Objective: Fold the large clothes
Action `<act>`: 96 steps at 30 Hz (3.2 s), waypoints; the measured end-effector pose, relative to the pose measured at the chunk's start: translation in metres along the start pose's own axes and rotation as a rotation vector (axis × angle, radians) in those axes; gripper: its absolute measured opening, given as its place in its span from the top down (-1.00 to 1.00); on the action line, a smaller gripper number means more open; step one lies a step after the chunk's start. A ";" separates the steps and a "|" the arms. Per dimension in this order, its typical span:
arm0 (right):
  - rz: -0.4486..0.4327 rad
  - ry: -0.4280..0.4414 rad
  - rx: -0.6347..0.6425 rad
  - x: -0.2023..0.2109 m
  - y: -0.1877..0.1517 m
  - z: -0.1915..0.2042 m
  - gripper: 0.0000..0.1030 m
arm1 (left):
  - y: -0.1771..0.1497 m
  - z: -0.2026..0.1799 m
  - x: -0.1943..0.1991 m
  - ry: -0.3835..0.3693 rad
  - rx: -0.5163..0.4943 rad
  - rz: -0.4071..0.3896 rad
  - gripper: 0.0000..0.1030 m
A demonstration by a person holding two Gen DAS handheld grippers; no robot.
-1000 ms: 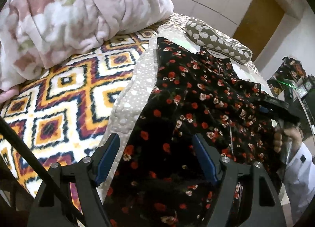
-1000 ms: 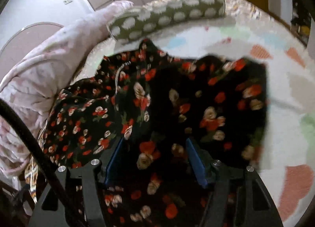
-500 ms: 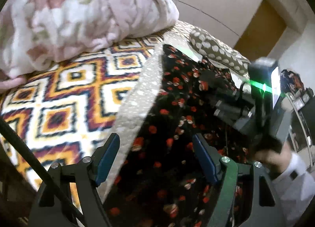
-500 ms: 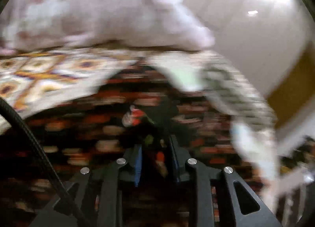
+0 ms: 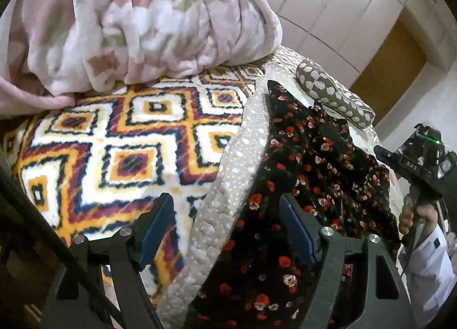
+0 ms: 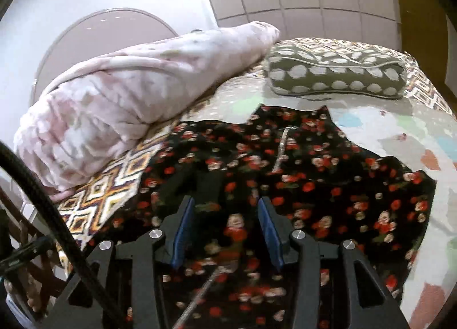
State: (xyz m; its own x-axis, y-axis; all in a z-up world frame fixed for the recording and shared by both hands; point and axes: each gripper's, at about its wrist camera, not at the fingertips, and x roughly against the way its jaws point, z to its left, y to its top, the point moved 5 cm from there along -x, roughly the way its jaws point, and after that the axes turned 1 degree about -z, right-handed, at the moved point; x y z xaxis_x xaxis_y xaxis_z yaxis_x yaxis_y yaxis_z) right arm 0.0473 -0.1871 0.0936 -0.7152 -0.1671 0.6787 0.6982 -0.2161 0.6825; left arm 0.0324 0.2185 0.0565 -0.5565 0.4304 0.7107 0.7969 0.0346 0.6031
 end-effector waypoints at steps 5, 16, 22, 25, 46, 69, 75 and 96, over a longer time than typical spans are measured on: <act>0.000 0.008 0.008 -0.017 0.001 0.010 0.02 | -0.004 0.001 -0.007 0.003 -0.002 0.018 -0.47; 0.178 0.028 0.001 -0.120 0.001 0.064 0.90 | -0.007 -0.011 -0.017 -0.011 -0.010 0.041 -0.47; -0.006 -0.043 -0.081 -0.048 0.029 0.009 0.93 | 0.001 -0.024 -0.021 0.008 -0.090 0.035 -0.47; -0.053 -0.219 -0.144 -0.013 0.037 -0.051 0.93 | 0.005 -0.024 -0.025 0.006 -0.081 0.036 -0.47; -0.050 -0.314 -0.265 0.022 -0.013 -0.155 -0.16 | 0.060 -0.095 -0.100 0.003 -0.211 0.145 -0.47; -0.094 -0.198 -0.306 0.057 -0.041 -0.172 -0.06 | 0.108 -0.152 -0.236 0.103 -0.351 0.246 0.59; -0.091 -0.124 -0.275 0.051 -0.033 -0.164 -0.06 | 0.119 -0.128 -0.244 0.171 -0.293 0.239 0.70; -0.055 -0.180 -0.488 0.021 -0.038 -0.177 0.93 | 0.113 -0.119 -0.246 0.265 -0.310 0.166 0.00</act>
State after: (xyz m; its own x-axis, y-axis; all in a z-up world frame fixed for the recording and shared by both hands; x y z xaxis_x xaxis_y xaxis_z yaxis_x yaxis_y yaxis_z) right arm -0.0002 -0.3523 0.0336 -0.7032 0.0159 0.7108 0.5330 -0.6499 0.5418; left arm 0.2317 0.0090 -0.0068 -0.5000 0.1600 0.8511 0.7950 -0.3048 0.5244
